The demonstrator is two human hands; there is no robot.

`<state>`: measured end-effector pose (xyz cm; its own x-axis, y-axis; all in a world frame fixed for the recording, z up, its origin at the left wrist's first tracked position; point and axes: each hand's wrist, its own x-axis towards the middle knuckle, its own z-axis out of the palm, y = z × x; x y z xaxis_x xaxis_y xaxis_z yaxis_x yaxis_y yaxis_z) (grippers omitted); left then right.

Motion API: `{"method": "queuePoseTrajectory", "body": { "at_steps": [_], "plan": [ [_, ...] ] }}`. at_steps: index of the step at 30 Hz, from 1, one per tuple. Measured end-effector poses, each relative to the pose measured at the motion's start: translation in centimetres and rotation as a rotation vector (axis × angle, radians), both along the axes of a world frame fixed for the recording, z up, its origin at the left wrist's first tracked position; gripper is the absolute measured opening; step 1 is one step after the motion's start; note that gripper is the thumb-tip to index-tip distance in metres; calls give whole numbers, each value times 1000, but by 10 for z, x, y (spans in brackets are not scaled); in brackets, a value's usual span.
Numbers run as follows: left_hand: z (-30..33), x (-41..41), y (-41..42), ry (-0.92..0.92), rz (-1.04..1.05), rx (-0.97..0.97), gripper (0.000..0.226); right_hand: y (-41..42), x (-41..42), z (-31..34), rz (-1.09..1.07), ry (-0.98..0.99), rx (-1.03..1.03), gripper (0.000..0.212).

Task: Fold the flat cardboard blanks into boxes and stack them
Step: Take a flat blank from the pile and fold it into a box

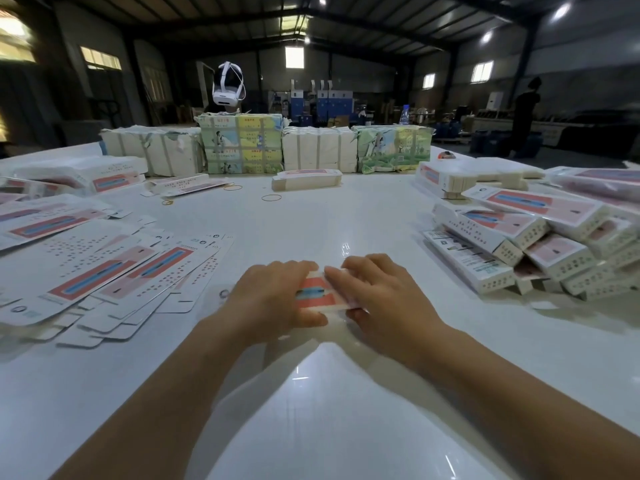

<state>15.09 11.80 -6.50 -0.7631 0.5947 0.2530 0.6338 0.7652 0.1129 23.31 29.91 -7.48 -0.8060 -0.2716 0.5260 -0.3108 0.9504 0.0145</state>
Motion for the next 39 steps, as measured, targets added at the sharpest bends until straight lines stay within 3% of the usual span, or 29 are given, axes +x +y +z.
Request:
{"method": "queuePoseTrajectory", "body": {
  "at_steps": [2, 4, 8, 13, 15, 19, 24, 27, 31, 35, 39],
  "plan": [
    [-1, -5, -4, 111, 63, 80, 86, 17, -5, 12, -66, 21, -8, 54],
    [-4, -13, -13, 176, 154, 177, 82, 46, -10, 34, -175, 65, -92, 46],
    [-25, -29, -22, 19, 281, 183, 64, 139, -11, 96, -424, 252, -287, 43],
    [-38, -42, -18, -75, 302, 78, 47, 256, 22, 147, -840, 372, -297, 46],
    [-39, -46, -20, -96, 306, 83, 50, 286, 38, 152, -986, 336, -294, 45],
    [-43, -56, -21, -141, 303, 55, 76, 311, 54, 144, -1286, 32, -177, 40],
    [-40, -56, -18, -149, 313, 63, 77, 306, 53, 145, -1331, -14, -112, 40],
    [-36, -47, -16, -117, 304, 73, 59, 276, 46, 158, -1192, 120, -90, 45],
    [-31, -34, -10, -64, 312, 116, 47, 183, 18, 159, -631, 387, -67, 42],
    [-26, -27, -9, -90, 311, 114, 45, 73, -6, 102, -177, 158, -138, 28],
    [-27, -25, -10, -115, 301, 126, 44, 21, -23, 16, -179, -210, -60, 28]
  ]
}}
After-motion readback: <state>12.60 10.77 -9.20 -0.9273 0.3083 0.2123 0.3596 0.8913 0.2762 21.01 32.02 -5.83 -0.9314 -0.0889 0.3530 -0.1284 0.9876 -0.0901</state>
